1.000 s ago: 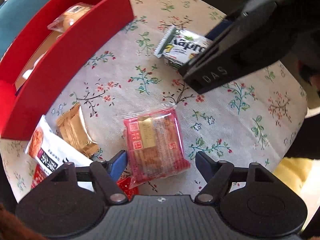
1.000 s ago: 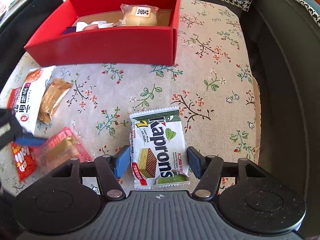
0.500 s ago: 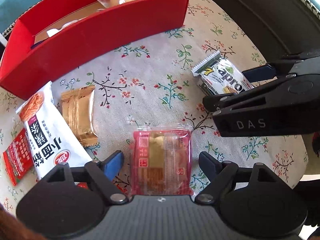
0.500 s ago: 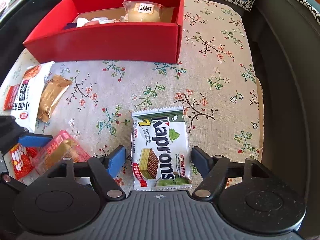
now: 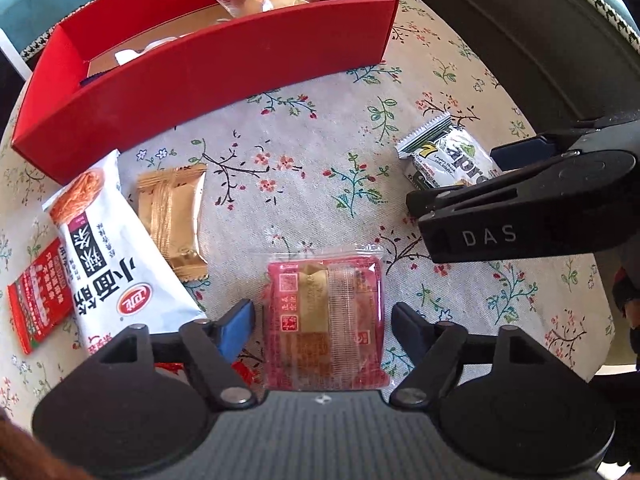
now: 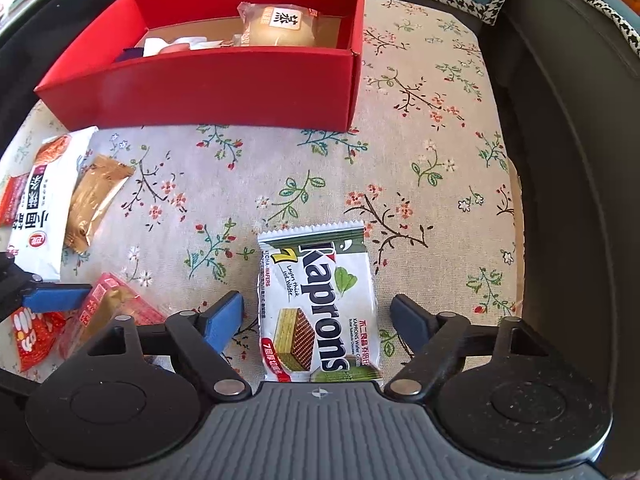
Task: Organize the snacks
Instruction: 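Grasp the mooncake pack with the left gripper while the right gripper grasps the Kaprons wafer, then carry the mooncake pack and Kaprons wafer over the red box with both grippers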
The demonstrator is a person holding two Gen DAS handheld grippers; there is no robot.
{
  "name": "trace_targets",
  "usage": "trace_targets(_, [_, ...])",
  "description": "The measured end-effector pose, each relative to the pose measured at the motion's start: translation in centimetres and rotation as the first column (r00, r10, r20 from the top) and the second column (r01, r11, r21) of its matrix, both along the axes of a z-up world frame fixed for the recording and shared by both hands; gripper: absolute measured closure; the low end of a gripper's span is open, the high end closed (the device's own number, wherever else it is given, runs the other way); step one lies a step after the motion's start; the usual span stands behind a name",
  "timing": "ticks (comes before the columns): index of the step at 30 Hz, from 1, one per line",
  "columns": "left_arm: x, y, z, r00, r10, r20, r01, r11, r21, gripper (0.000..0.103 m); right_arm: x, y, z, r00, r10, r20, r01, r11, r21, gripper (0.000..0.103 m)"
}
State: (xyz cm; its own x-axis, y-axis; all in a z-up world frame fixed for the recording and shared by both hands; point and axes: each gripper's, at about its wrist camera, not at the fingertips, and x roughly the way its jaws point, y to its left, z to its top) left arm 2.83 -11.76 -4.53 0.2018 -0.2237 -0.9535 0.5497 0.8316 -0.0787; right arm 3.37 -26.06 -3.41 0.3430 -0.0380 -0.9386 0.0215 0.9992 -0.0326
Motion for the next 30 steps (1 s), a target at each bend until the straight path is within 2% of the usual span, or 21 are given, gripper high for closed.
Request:
trace_targets(6, [-0.9,-0.7,-0.3,0.999,-0.023,0.037,0.021,0.999,0.047,0.000,0.2,0.1,0.2,1.000,0.001,0.019,-0.001,1.000,-0.010,0.025])
trace_targets(9, [-0.8,-0.7,-0.1,0.999,-0.015,0.030,0.014,0.999,0.038,0.000,0.1,0.2,0.3,0.999,0.002,0.036,-0.001,1.000,-0.029,0.037])
trace_targets(11, [-0.7,-0.6,0.1,1.000,-0.002,0.031,0.000,0.999,0.035,0.005,-0.1,0.2,0.3,0.999,0.000,0.040,0.001,1.000,-0.028,0.038])
trace_targets(19, [-0.8,-0.2,0.5,0.999,0.029,0.020,-0.029,0.999,0.014,0.005,-1.1,0.4,1.6,0.997,-0.004,0.072,0.007,0.999,-0.033,0.038])
trace_targets(30, [0.5,0.5,2.6,0.994,0.084,0.074,-0.081,0.996,-0.035,0.005,-1.6,0.5,3.1,0.992,-0.026,0.120,0.031,0.999,-0.038,0.038])
